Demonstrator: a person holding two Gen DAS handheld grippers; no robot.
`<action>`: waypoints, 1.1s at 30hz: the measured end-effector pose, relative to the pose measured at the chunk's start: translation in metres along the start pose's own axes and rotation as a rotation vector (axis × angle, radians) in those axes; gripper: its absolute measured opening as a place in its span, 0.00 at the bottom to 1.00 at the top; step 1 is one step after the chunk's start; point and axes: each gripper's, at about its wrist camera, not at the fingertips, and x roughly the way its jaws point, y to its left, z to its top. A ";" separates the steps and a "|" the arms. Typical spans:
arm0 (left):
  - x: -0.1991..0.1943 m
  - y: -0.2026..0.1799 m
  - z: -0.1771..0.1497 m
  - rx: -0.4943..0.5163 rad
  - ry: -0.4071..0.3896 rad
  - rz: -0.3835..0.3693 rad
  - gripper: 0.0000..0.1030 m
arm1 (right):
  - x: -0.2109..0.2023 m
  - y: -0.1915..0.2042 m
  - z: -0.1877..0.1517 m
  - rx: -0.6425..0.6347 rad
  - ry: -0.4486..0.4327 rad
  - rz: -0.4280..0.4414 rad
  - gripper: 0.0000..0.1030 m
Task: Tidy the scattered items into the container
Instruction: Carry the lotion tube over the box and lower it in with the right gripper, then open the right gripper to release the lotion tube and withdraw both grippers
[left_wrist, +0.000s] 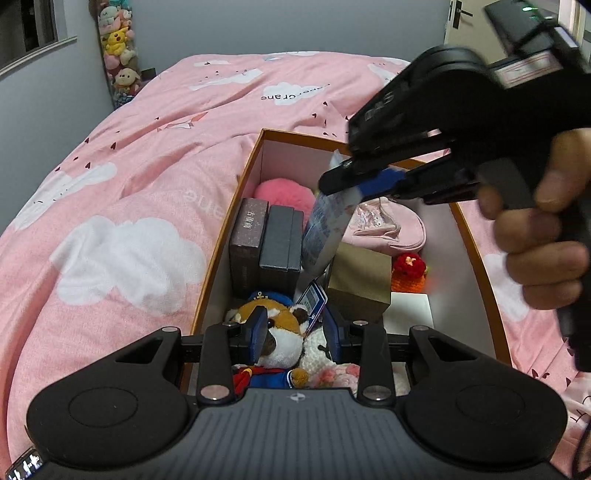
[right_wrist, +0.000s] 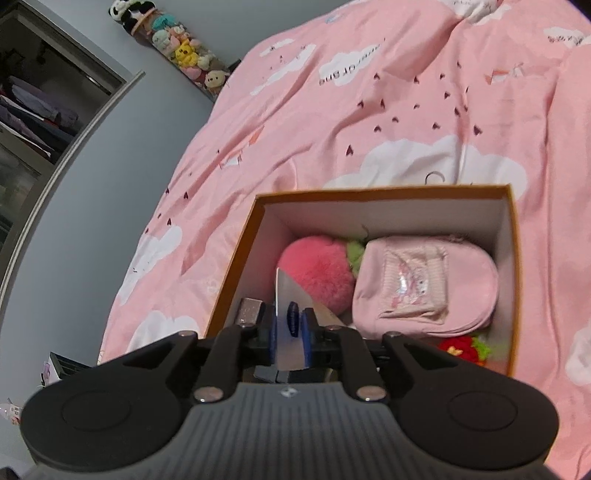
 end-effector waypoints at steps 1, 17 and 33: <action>0.000 0.000 0.000 -0.001 -0.001 0.001 0.37 | 0.003 -0.001 -0.001 0.006 0.005 -0.004 0.15; 0.004 0.000 0.000 -0.004 0.012 -0.011 0.37 | 0.009 -0.047 -0.007 0.311 -0.044 0.079 0.15; 0.002 -0.001 0.001 -0.011 0.006 -0.009 0.37 | 0.017 -0.023 -0.006 0.176 0.004 0.080 0.22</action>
